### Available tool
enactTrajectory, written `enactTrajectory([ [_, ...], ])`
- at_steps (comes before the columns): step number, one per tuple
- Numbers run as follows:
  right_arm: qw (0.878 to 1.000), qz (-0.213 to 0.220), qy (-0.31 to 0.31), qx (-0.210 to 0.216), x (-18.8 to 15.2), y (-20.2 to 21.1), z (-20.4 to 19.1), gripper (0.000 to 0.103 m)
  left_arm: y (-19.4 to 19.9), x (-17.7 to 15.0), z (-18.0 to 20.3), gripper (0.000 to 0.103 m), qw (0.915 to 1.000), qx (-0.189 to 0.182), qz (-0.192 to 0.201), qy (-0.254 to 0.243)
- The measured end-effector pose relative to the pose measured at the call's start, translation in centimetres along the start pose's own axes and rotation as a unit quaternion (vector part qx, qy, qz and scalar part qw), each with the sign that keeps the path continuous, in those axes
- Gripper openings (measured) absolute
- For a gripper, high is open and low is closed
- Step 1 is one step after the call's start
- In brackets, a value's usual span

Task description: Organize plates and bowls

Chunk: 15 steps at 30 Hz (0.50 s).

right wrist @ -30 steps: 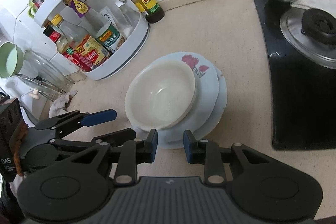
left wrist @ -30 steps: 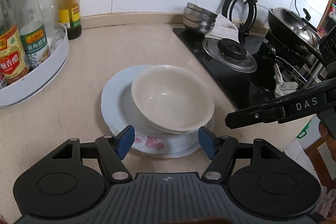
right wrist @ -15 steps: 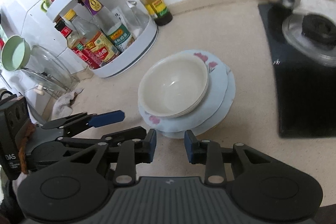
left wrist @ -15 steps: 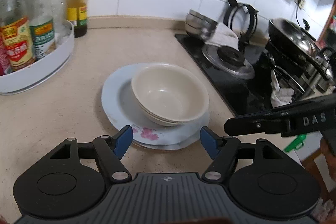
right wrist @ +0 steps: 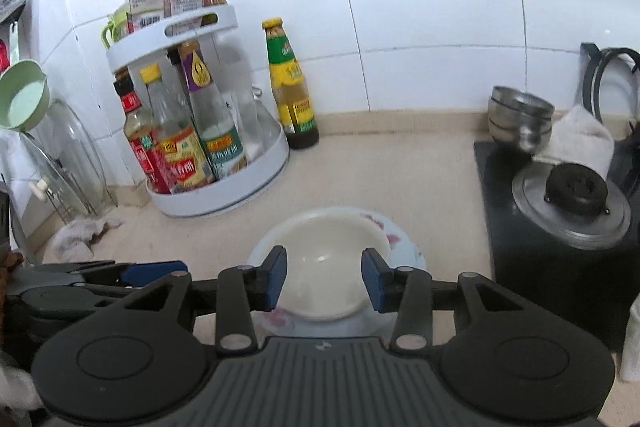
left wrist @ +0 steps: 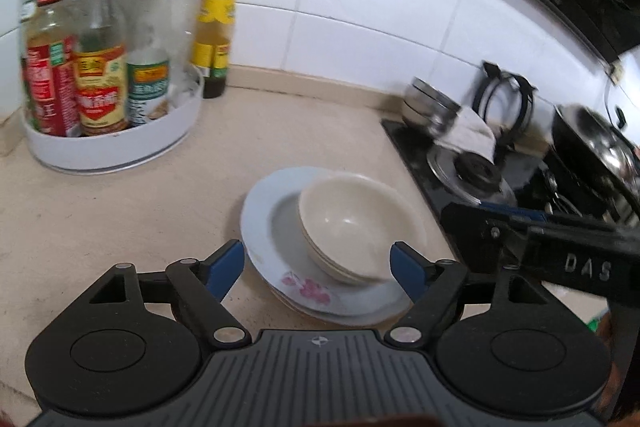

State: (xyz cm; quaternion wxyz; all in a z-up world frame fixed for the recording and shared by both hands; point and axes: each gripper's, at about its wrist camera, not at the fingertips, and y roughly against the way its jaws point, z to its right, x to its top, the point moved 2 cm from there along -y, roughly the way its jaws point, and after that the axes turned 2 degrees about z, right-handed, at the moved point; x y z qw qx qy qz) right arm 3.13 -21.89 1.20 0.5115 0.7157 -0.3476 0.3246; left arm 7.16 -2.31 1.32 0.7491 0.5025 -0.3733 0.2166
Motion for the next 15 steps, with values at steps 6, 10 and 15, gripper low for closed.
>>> enactTrajectory([
  [6,1.000,0.006,0.021,0.016,0.5,0.1,0.0,0.043,0.5,0.4,0.7,0.086,0.9989,0.036,0.012,0.028],
  [10,1.000,0.010,0.021,0.021,0.6,0.7,0.7,0.043,0.8,0.4,1.7,0.086,0.9978,0.058,0.021,0.025],
  [15,1.000,0.004,0.018,0.022,0.1,1.0,1.5,0.043,0.9,-0.1,2.6,0.086,0.9964,0.079,0.018,0.025],
])
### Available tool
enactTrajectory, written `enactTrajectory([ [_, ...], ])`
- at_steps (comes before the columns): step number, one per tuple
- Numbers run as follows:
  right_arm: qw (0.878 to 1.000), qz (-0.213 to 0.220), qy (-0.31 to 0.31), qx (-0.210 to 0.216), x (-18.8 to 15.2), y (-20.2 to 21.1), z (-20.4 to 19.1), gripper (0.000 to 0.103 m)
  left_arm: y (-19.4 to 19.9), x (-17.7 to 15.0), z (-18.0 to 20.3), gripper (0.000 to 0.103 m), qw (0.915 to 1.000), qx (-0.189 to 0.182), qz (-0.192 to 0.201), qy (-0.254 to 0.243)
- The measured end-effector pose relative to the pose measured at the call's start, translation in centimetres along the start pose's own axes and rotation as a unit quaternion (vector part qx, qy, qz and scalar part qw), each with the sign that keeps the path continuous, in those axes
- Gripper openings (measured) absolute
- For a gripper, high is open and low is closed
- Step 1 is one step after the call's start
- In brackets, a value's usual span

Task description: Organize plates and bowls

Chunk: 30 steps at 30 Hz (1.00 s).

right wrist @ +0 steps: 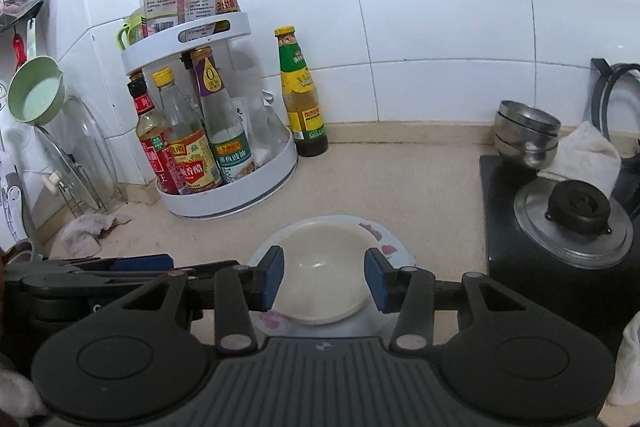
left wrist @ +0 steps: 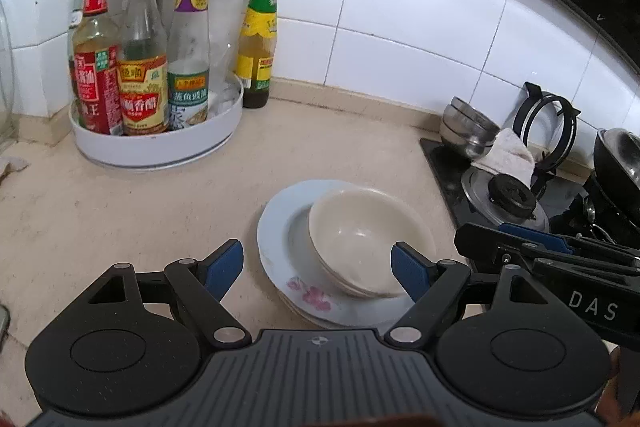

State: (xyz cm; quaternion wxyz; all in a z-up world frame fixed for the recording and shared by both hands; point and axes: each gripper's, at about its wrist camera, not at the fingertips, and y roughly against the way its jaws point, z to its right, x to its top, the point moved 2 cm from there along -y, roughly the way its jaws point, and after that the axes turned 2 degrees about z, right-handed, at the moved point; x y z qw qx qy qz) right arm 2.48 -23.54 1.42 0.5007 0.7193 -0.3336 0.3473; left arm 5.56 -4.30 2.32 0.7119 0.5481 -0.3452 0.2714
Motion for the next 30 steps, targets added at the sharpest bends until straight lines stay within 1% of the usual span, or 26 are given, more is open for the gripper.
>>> enactTrajectory([
  [15,1.000,-0.004,-0.002,0.007,-0.8,1.0,0.6,0.043,1.0,-0.8,1.3,0.086,0.9992,0.028,0.014,-0.023],
  [30,1.000,-0.014,-0.008,0.010,-1.0,0.6,1.0,0.043,0.7,-1.0,1.4,0.086,0.9989,0.032,0.007,-0.033],
])
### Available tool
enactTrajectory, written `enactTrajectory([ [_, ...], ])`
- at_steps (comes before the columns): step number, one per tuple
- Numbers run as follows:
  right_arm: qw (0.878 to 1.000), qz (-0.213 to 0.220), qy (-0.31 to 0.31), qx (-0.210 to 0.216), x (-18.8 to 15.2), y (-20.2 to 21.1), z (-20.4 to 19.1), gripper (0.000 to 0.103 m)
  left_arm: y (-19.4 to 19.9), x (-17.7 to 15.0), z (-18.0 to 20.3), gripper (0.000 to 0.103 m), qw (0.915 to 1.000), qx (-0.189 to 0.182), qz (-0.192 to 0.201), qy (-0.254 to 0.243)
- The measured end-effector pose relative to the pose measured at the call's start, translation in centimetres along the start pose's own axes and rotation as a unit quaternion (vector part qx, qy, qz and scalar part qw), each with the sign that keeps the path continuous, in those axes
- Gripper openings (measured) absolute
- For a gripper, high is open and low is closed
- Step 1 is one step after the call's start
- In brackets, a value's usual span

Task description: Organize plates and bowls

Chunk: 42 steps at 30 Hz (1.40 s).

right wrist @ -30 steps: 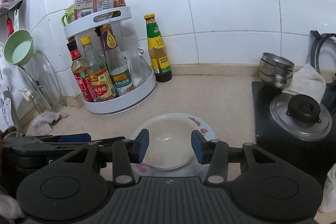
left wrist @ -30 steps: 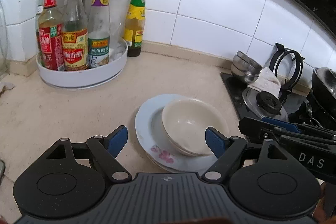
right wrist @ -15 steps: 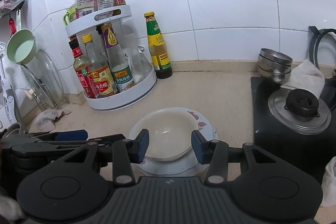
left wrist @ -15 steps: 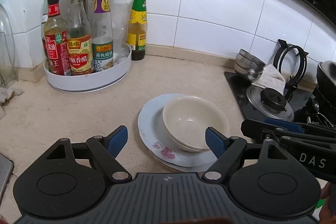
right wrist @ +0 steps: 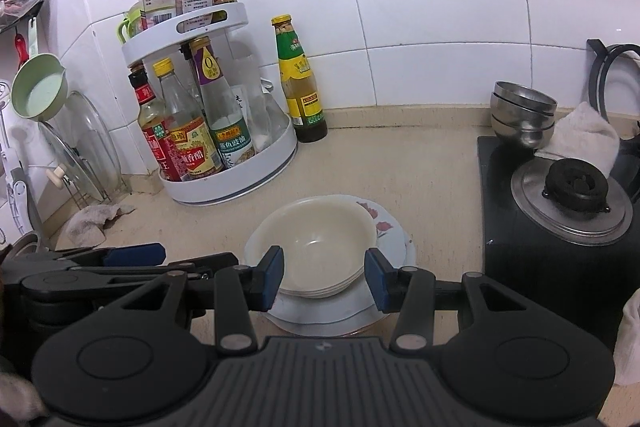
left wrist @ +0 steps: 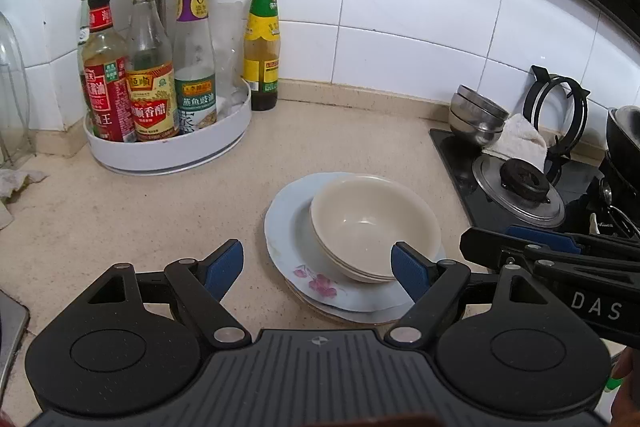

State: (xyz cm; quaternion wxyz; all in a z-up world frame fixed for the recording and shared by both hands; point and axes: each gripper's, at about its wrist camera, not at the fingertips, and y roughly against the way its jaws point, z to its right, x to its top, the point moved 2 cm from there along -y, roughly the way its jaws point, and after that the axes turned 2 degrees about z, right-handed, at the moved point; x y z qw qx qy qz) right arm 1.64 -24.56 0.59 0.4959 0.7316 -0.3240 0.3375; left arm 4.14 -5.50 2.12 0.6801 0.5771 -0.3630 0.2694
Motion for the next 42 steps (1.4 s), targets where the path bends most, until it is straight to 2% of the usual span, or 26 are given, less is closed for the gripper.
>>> enactTrajectory([
  [20,1.000,-0.010,-0.004,0.005,-0.3,-0.2,0.4,0.043,-0.3,0.0,0.3,0.086,0.9999,0.009,-0.008,-0.006],
  [31,0.999,-0.036,-0.018,0.016,-0.9,-0.9,1.9,0.044,-1.4,-0.8,1.0,0.086,0.9996,0.009,-0.027,-0.008],
  [38,0.998,-0.053,-0.028,0.022,-1.4,-1.2,3.2,0.046,-2.3,-1.6,1.5,0.092,0.9990,0.011,-0.042,0.001],
  [42,0.998,-0.055,-0.035,0.026,-1.6,-1.1,4.1,0.055,-2.5,-1.9,1.5,0.101,0.9990,0.013,-0.042,0.007],
])
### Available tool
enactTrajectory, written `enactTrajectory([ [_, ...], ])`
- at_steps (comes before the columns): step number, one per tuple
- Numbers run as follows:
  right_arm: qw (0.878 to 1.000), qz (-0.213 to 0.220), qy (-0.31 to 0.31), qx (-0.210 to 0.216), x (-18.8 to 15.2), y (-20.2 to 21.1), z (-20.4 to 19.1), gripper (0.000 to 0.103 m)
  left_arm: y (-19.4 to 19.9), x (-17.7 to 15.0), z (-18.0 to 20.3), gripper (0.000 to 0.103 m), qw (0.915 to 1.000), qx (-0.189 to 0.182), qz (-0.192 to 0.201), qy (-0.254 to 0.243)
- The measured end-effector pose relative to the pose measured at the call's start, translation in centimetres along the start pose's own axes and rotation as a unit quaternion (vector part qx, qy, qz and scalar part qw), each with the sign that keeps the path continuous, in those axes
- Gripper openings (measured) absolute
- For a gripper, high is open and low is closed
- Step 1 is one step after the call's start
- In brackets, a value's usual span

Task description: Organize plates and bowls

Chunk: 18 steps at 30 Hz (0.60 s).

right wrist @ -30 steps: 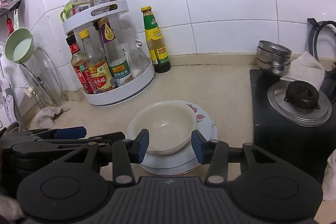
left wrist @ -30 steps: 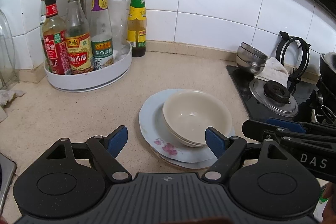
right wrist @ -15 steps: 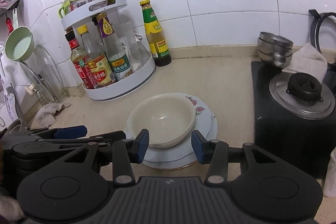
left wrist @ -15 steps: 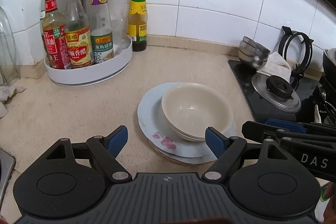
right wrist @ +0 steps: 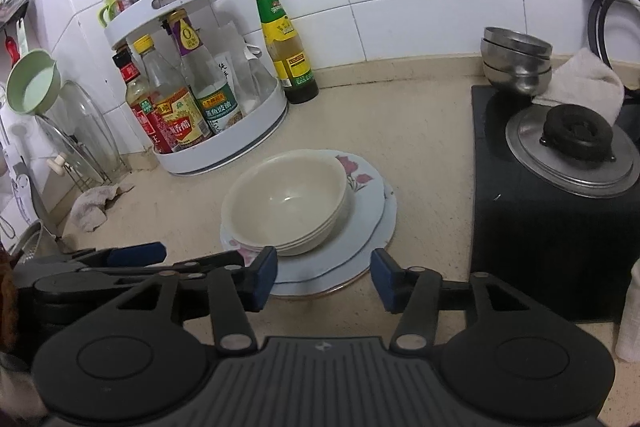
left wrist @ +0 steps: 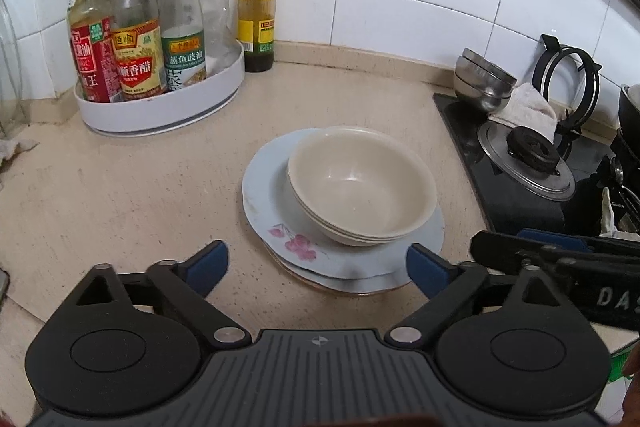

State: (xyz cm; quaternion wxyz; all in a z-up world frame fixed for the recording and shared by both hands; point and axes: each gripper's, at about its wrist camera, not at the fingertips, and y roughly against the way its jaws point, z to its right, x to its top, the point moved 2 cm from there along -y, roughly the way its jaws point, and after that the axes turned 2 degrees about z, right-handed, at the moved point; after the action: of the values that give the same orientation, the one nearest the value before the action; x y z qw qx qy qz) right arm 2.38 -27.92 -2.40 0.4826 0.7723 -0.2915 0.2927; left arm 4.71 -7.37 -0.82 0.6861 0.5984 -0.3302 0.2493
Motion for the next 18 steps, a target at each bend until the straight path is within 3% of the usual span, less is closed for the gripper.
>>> enactTrajectory([
  [5,1.000,0.012,-0.015,-0.003,0.1,0.7,1.5,0.062,0.4,-0.1,0.0,0.103,0.9998,0.008,0.015,0.010],
  [9,1.000,0.011,-0.024,-0.013,-0.4,1.1,3.1,0.070,0.1,-0.1,-0.3,0.103,0.9996,0.020,0.009,0.018],
  [12,0.999,-0.002,-0.033,-0.024,-1.1,1.0,4.3,0.070,-0.3,0.1,-0.5,0.103,0.9993,0.017,0.001,0.032],
  [18,0.999,0.001,-0.033,-0.018,-1.5,1.7,5.0,0.070,0.7,0.2,0.5,0.103,0.9982,0.019,0.054,0.018],
])
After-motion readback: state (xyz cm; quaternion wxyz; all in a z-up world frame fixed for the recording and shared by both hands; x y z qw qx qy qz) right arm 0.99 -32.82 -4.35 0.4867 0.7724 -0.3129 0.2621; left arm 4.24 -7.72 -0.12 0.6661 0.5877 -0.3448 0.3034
